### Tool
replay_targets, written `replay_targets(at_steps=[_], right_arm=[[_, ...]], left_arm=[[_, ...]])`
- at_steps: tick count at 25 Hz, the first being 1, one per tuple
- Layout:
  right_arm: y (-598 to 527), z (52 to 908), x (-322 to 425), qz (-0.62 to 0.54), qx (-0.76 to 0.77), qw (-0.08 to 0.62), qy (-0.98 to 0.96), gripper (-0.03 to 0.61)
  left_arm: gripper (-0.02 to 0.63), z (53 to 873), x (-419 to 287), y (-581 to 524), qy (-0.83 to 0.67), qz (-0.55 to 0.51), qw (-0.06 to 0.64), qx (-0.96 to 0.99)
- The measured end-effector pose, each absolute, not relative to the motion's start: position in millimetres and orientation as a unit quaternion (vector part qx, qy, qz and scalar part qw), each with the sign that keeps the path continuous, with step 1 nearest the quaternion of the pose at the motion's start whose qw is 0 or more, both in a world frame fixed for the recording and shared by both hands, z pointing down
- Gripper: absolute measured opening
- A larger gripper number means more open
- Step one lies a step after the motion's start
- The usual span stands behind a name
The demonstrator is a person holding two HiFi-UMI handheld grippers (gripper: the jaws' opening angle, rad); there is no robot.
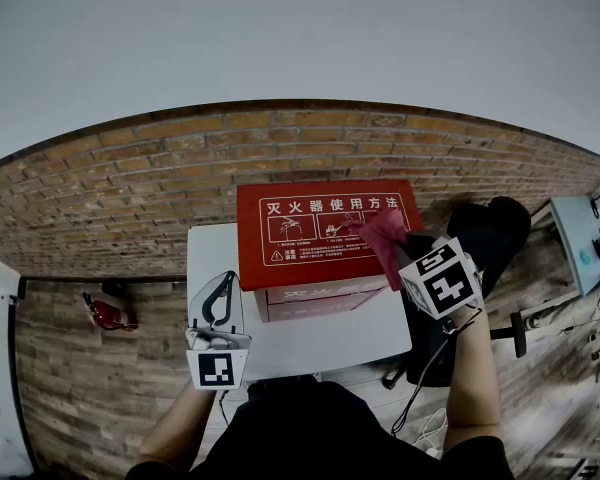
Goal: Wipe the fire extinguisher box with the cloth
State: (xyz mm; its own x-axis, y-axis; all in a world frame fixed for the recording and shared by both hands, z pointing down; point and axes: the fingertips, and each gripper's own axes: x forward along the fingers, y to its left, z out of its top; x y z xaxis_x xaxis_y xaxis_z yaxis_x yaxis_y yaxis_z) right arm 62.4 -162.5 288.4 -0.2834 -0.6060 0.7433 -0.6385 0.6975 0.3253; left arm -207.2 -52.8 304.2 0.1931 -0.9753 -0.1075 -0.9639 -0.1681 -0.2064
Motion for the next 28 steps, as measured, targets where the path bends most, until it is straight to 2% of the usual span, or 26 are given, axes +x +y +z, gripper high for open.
replay_targets(at_steps=[12, 28], right_arm=[[-181, 290, 108, 0.019, 0.418, 0.448, -0.790, 0.061], [-209, 312, 182, 0.037, 0.452, 0.386, -0.803, 0.061]], left_arm=[[0.021, 302, -210, -55, 0.656, -0.030, 0.109, -0.746], [0.021, 305, -219, -65, 0.699, -0.070, 0.103, -0.704]])
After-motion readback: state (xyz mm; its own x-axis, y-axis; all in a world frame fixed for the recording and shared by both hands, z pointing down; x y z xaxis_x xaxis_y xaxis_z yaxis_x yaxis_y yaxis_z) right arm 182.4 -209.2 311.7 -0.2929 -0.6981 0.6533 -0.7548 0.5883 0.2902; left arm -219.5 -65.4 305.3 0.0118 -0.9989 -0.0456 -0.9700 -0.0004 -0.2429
